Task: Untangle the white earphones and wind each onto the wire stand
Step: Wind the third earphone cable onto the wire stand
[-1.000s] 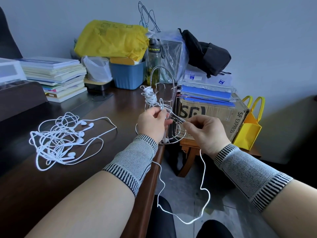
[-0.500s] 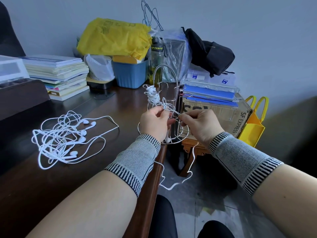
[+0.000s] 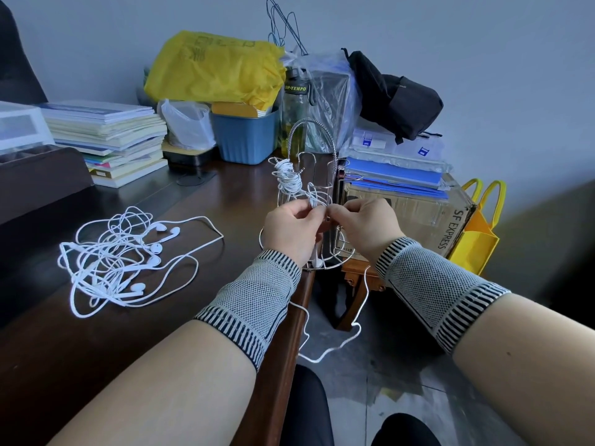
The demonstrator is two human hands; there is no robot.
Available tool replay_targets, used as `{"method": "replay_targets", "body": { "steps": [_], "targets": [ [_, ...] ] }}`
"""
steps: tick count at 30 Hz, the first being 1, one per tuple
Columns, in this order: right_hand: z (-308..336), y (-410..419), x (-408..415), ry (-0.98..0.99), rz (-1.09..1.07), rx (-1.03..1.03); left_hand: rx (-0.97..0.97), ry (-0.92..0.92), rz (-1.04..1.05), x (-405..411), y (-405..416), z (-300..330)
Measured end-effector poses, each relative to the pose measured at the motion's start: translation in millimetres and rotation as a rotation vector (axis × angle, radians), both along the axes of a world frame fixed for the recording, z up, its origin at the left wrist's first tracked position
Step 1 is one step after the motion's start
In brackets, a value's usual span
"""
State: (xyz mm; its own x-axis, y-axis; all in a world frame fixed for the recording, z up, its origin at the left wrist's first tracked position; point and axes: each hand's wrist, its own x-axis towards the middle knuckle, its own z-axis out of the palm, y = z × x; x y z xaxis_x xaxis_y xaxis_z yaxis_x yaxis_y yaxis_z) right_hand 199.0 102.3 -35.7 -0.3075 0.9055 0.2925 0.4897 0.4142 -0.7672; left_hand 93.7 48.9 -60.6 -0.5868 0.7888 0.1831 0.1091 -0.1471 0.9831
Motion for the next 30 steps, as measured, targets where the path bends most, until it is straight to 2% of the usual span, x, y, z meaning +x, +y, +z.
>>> {"method": "replay_targets", "body": {
  "steps": [7, 11, 19, 20, 23, 26, 30],
  "targets": [
    [0, -2, 5, 0.056, 0.060, -0.058, -0.027, -0.020, -0.003, 3, -4, 5],
    [-6, -1, 20, 0.045, 0.119, -0.176, -0.009, -0.061, 0.002, 5, -5, 9],
    [8, 16, 58, -0.026, 0.104, -0.433, -0.004, -0.095, 0.022, 6, -6, 11],
    [14, 14, 58, -0.086, 0.074, -0.380, -0.005, -0.093, 0.025, 6, -7, 12],
    [36, 1, 46, -0.329, -0.005, -0.039, -0.011, -0.084, 0.030, 6, -7, 11],
    [64, -13, 23, -0.469, -0.007, 0.243, -0.019, -0.121, 0.018, 5, -5, 10],
    [89, -15, -6, -0.685, -0.020, 0.437, -0.005, -0.107, 0.036, 8, -5, 10]
  ]
}}
